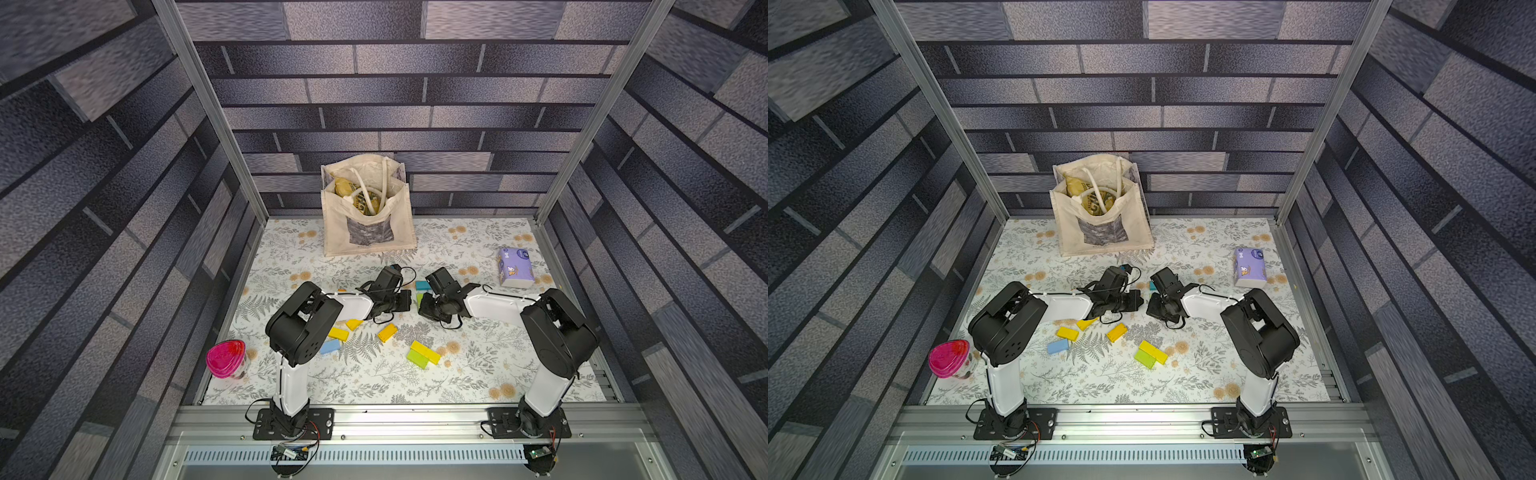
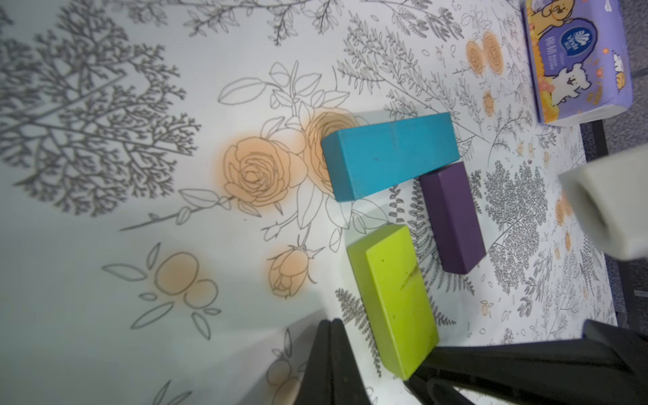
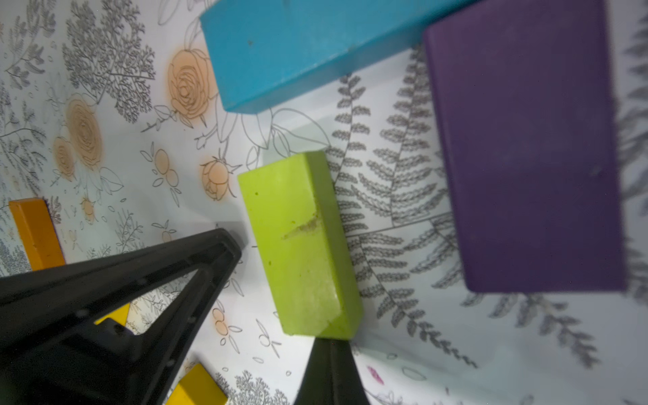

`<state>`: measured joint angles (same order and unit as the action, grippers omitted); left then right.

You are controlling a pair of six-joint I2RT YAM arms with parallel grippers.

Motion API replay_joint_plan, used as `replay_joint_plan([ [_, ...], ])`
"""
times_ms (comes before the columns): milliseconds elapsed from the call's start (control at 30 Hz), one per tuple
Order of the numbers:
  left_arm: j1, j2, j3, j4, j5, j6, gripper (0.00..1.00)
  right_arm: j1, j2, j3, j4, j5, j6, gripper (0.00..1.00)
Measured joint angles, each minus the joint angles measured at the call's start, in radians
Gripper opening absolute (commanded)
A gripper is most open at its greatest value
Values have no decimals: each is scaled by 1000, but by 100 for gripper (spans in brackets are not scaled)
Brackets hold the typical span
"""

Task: Assemble the letter p with building blocks
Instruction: Assemble the building block at the center of the board.

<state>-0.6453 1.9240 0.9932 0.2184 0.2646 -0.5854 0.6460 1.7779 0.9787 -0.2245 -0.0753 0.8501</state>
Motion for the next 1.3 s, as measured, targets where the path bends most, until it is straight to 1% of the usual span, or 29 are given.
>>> replay_joint_plan([
  [500,0,39,56,-1,14,0,0,-5,10,24,-37,6,-29,0],
  [1300,19,62,78,-1,29,-8,0,-14,31,49,-39,13,-36,0],
])
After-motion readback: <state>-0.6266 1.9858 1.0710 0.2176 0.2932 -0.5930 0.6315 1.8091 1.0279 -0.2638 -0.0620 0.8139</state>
